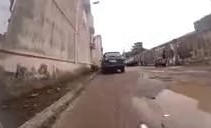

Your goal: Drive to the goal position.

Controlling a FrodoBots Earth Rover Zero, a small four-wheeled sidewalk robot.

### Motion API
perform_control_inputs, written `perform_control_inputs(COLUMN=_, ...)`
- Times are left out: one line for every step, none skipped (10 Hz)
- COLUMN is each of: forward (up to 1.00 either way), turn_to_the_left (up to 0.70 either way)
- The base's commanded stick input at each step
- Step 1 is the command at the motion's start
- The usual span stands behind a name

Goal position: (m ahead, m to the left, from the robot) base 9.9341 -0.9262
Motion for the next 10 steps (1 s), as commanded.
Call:
perform_control_inputs(forward=0.70, turn_to_the_left=0.00)
perform_control_inputs(forward=0.70, turn_to_the_left=0.00)
perform_control_inputs(forward=0.70, turn_to_the_left=0.00)
perform_control_inputs(forward=0.70, turn_to_the_left=0.00)
perform_control_inputs(forward=0.70, turn_to_the_left=0.00)
perform_control_inputs(forward=0.70, turn_to_the_left=0.00)
perform_control_inputs(forward=0.70, turn_to_the_left=0.00)
perform_control_inputs(forward=0.70, turn_to_the_left=0.00)
perform_control_inputs(forward=0.70, turn_to_the_left=0.00)
perform_control_inputs(forward=0.70, turn_to_the_left=0.00)
